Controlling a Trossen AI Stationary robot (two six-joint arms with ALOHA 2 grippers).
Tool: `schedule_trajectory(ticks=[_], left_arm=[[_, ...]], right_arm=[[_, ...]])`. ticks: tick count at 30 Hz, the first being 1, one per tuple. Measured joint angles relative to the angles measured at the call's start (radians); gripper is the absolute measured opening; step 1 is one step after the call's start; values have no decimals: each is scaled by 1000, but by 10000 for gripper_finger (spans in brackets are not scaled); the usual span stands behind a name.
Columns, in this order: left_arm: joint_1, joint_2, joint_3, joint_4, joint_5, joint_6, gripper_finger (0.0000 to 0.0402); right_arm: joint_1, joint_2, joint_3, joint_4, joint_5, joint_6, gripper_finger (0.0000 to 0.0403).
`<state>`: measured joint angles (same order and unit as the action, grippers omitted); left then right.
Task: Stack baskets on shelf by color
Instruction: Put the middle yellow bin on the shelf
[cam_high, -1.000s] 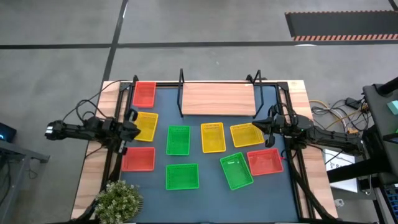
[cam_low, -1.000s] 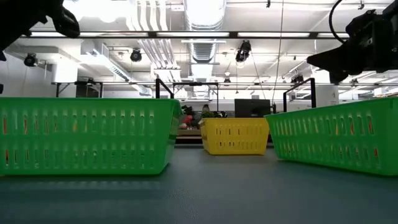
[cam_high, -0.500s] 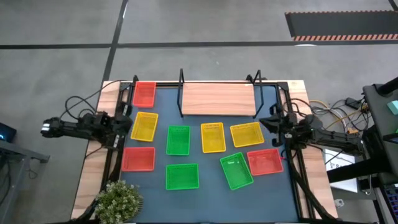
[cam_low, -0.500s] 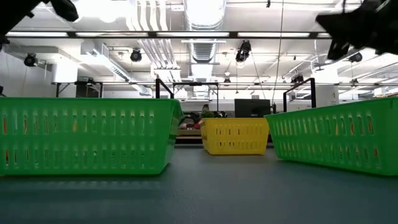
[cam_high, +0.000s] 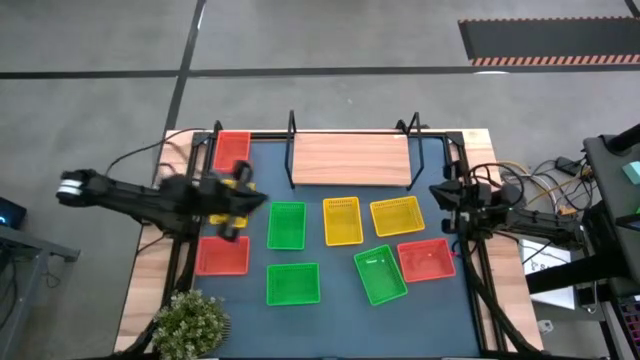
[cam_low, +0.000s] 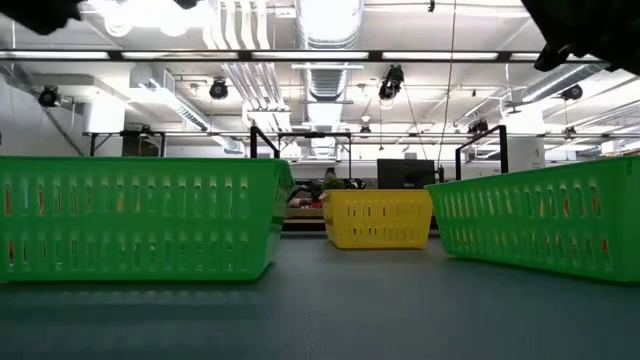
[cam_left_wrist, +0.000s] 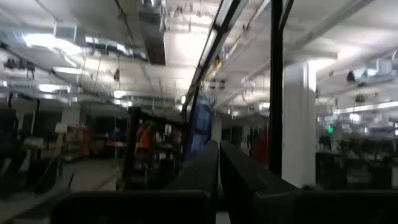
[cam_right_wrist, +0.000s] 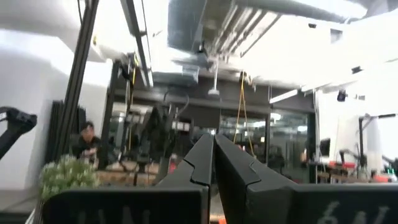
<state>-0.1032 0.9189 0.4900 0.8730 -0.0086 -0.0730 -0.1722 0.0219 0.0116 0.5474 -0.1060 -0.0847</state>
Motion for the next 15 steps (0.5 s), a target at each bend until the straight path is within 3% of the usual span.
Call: schedule_trajectory(ticks=[8, 15], left_arm=[[-2, 313, 168, -124, 0, -53, 0], [-2, 480, 426, -600, 0, -113, 0]], right_arm=[[0, 0, 0, 20, -7, -69, 9], [0, 0, 0, 20, -7, -57, 9]])
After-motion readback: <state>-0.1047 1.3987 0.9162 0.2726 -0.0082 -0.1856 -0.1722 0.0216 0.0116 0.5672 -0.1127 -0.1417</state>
